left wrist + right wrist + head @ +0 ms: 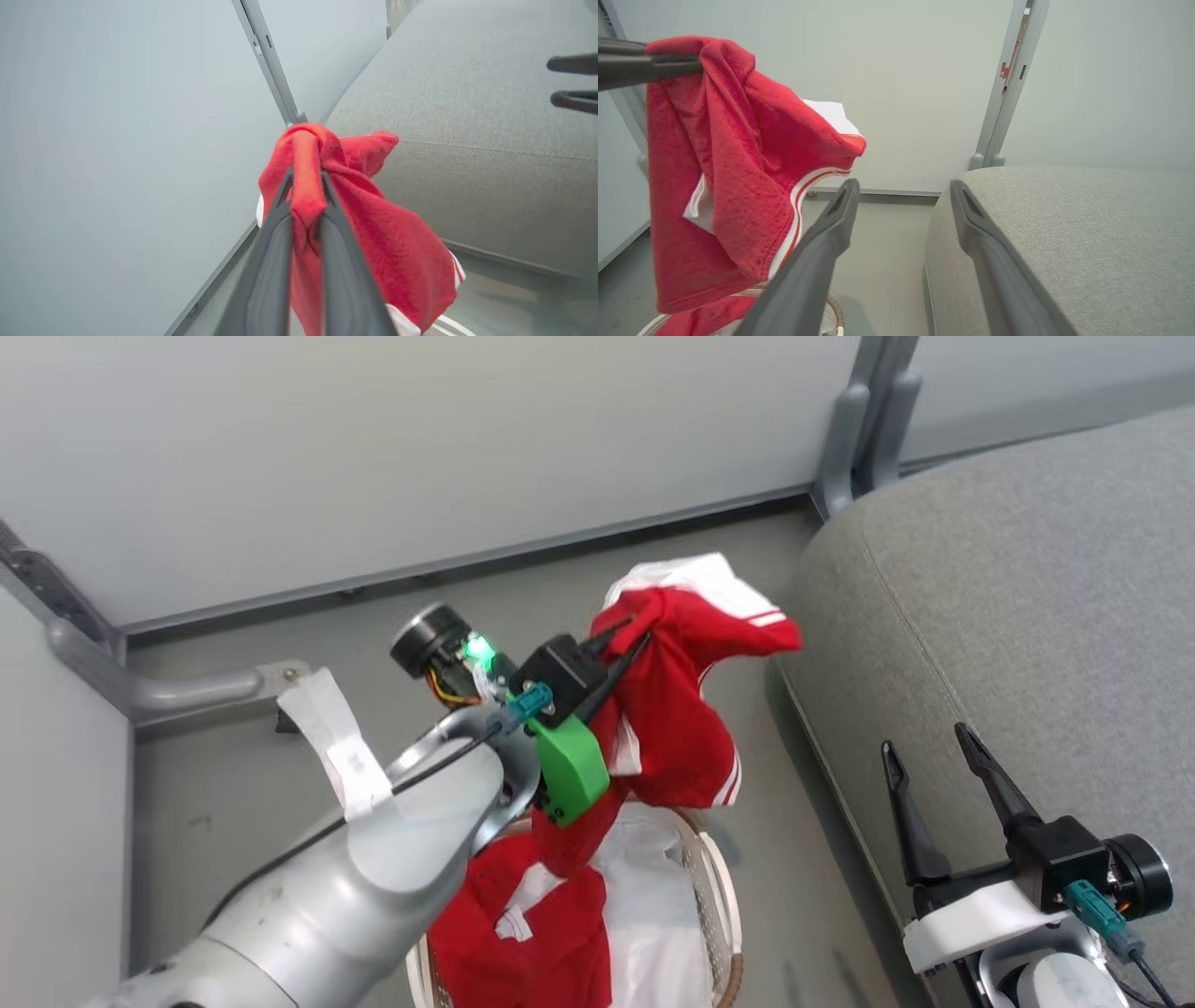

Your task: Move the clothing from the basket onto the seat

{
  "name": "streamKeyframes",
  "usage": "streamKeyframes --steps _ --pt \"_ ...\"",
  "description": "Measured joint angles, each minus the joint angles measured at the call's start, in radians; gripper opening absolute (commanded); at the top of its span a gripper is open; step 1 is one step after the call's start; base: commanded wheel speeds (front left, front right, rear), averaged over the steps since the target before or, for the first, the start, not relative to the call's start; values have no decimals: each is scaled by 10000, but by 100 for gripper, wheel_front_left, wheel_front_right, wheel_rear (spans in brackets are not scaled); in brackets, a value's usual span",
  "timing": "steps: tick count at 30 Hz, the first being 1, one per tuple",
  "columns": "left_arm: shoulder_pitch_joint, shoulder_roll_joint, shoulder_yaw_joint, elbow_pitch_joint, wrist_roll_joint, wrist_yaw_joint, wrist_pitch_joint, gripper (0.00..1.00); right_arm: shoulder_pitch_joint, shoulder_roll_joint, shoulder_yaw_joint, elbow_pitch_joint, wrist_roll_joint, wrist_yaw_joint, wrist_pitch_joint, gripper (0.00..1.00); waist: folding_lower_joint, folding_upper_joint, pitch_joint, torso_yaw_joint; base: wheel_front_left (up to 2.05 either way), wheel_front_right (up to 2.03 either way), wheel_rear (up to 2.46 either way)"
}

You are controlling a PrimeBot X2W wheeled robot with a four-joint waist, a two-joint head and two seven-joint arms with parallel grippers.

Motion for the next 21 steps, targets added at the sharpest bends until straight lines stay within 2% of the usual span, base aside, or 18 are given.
streamKeyframes --steps 7,12,21 --pt "-1244 299 -104 -1081 -259 0 230 0 75 -2 127 35 -50 0 0 100 0 0 -977 568 0 0 0" --pt "-1829 349 23 -1275 -337 0 360 0 75 0 447 98 -63 0 0 100 0 0 -1404 832 0 0 0" --pt "-2143 242 113 -1223 -506 0 385 0 73 -2 1712 437 207 0 0 100 0 -1 -1626 912 0 0 0"
